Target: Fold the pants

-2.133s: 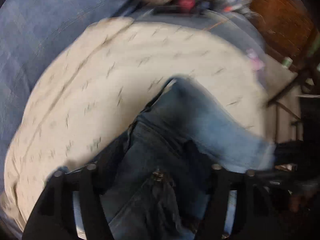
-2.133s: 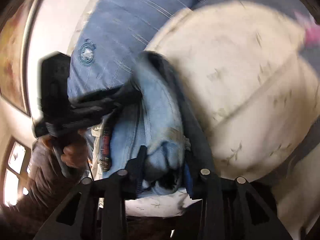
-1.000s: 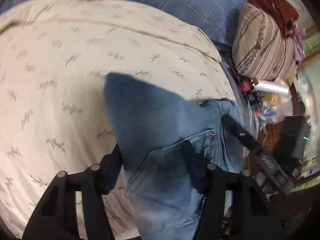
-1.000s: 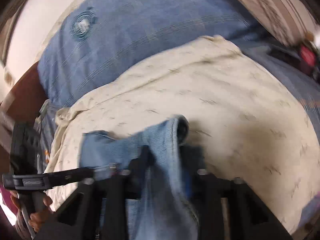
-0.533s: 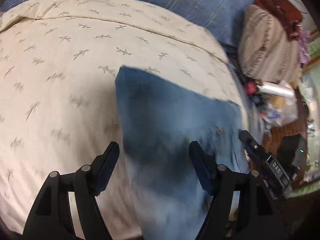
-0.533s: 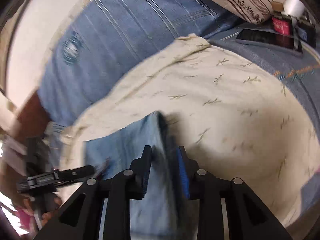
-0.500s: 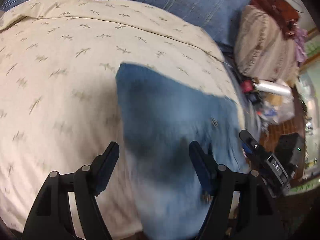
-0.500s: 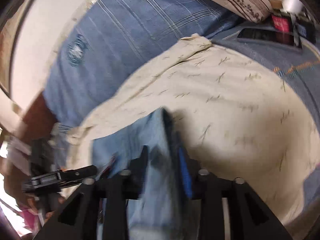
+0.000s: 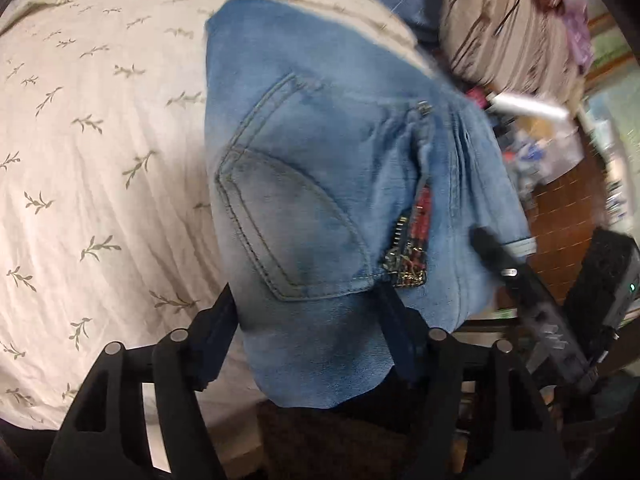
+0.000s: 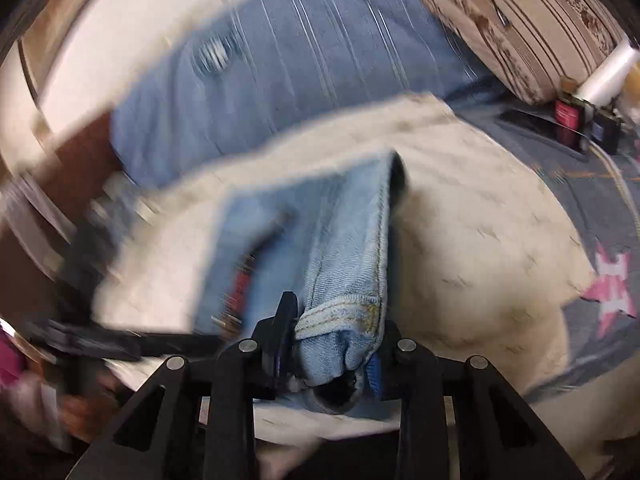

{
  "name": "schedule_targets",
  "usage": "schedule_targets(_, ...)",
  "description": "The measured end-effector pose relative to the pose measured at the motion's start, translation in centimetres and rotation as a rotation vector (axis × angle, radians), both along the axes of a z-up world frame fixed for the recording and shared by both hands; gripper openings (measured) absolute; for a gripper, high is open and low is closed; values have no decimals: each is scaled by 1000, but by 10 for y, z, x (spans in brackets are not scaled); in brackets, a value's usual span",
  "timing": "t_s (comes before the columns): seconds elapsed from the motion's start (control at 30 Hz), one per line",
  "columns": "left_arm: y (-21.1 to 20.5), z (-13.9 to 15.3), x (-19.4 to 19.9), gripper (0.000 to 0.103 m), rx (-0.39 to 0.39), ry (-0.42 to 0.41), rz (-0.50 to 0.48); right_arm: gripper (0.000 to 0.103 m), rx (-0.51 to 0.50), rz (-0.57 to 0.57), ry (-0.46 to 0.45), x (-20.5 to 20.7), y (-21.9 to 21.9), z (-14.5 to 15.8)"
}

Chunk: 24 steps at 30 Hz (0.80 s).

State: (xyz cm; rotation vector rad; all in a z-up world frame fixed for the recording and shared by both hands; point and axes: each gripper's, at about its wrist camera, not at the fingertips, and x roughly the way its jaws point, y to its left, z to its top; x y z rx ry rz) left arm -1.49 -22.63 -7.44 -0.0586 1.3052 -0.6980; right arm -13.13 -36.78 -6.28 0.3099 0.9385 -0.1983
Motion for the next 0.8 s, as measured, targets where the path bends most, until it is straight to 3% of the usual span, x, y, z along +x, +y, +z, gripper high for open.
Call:
schedule_targets(0.07,-4,-2,-7,71,15,-27,-7,43,15,-40,-13,-4,-5,-14)
schedule_targets(0.13,-5,8,-12,71,40,-87,-12,52,110,-75,-45,-7,-16,-10)
schedule_targets(0.27,-2,19,-17,71,60,-122,-11,54,219,-116,-65,-11,-33,-2)
schedule_targets(0.3,-1,21,-18,71,67,-132,-9,59,242,-127,-79,-14,-38,1)
schedule_targets(0.33,-1,24,-18,71,74,-143,-8,63,252,-134,-88,-16,-40,5)
schedule_targets(0.47,6,31,-21,71,92,-176,1,64,251,-182,-121,-20,-52,18)
schedule_targets(0.57,4,36,-20,71,100,-195,16,73,269,-219,-141,-18,-60,23)
schedule_targets(0.8,9,35,-7,75,130,-215,70,81,277,-237,-129,-7,-70,19)
